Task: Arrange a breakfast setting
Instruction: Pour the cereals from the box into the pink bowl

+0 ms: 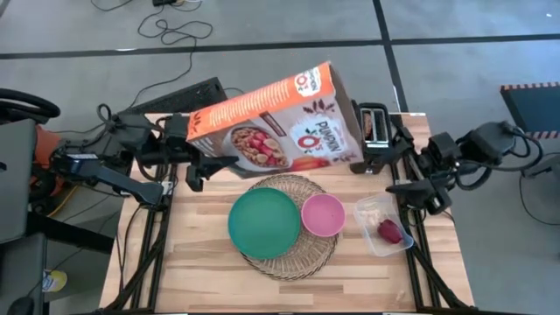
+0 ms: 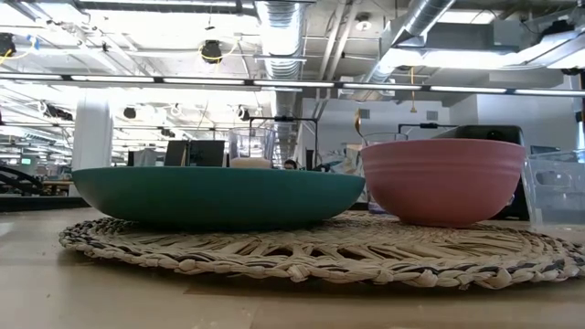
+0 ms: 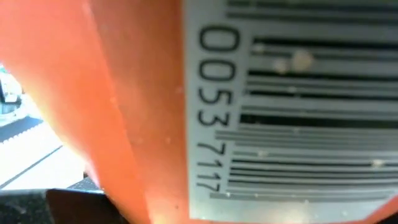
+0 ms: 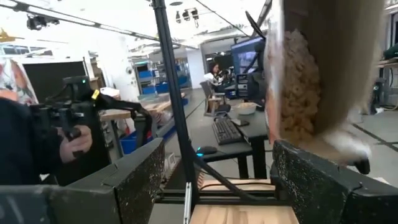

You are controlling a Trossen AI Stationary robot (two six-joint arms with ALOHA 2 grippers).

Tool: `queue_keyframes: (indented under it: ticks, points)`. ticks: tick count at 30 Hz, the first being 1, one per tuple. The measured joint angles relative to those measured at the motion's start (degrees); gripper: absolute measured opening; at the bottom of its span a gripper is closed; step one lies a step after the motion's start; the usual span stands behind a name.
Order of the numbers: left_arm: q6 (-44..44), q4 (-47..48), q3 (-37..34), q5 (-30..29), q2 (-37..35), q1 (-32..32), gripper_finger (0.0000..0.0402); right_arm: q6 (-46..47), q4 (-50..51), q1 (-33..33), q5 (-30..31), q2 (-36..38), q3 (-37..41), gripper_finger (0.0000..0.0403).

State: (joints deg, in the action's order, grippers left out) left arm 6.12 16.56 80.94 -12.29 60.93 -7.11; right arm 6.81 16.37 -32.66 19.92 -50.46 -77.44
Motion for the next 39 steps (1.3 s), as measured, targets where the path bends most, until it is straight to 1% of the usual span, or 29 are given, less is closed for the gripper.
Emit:
queue_keyframes:
  ticks: [6, 13, 17, 23, 25, 32, 39]
  points:
    - [2.58, -0.01, -6.16, -0.03, -3.65, 0.02, 0.0282, -0.83, -0.25, -1.96, 0.16, -0.21, 0.03, 0.0327]
    - [5.56, 1.27, -13.55, 0.06, -7.65, 0.02, 0.0282, -0.88, -0.12, -1.83, 0.19, -0.88, 0.03, 0.0327]
    - [6.70, 1.14, -16.71, 1.34, -8.91, 0.02, 0.0282, -0.86, -0.13, -1.32, 0.87, -1.09, 0.03, 0.0327]
    - [7.03, 3.12, -19.59, 2.14, -9.38, 0.00, 0.0281, -0.86, -0.17, -1.32, 1.27, -1.61, 0.01, 0.0327]
    - [7.01, 3.96, -20.55, 2.73, -9.36, 0.02, 0.0280, -0.88, -0.20, -1.32, 2.28, -1.75, -0.01, 0.0327]
    - [6.77, 3.11, -25.03, 4.45, -9.30, 0.02, 0.0280, -0.82, -0.30, -1.32, 4.73, -2.77, -0.04, 0.0327]
    - [6.62, 3.22, -27.09, 4.50, -8.40, 0.02, 0.0280, -0.20, -0.49, -1.32, 5.93, -3.99, -0.04, 0.0327]
